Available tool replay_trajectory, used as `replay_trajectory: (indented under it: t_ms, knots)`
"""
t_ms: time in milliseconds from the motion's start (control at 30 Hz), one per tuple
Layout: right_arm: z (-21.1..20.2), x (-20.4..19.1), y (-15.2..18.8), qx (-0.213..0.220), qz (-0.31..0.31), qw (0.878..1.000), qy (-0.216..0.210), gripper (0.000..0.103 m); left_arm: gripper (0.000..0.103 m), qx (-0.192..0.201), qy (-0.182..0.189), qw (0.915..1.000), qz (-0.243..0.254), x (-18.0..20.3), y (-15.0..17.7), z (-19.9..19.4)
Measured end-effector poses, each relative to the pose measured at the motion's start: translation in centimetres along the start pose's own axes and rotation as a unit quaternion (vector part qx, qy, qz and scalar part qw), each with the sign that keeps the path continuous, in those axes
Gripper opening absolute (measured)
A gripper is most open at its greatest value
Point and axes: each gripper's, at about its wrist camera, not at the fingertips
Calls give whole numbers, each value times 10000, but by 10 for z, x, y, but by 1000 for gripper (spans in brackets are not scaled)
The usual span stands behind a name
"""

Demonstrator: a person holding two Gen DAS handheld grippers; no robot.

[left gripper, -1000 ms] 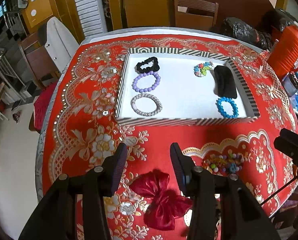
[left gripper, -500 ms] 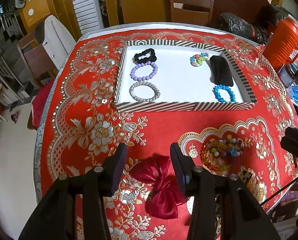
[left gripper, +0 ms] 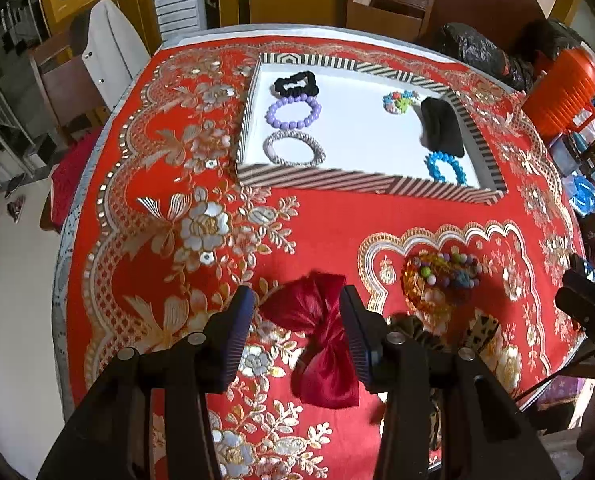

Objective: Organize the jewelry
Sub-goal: 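Move the left tool to the red satin bow while the right approaches the pile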

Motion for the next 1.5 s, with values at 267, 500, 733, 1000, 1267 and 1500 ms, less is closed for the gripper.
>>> replay_trajectory:
  t_ms: [267,500,733,1000,1267,1500]
  knots:
    - [10,-7,3,-129,-76,9998,-103,57,30,-76,-57,9999,79,8,7,2]
    - [11,-16,-2,-110,-246,9996,-123,57,30,-62,-14,10000,8,8,7,2]
    - [19,-21,-3,-178,-279,9993,-162,57,30,-105,72,9999,-66,6,7,5]
    - [27,-24,-2,-249,-300,9991,-194,57,30,-227,375,9980,-454,-10,6,10]
    - [33,-26,-4,-315,-323,9987,-225,57,30,-338,457,9973,-463,-3,10,16]
    - [37,-25,-5,-354,-343,9984,-265,57,30,-433,500,9967,-472,0,12,21]
Point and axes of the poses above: each gripper's, at about its wrist camera, not at the fingertips, and z roughly the way its jaws point, x to its right, y to its underside, and after that the axes turned 2 degrees about z, right-handed
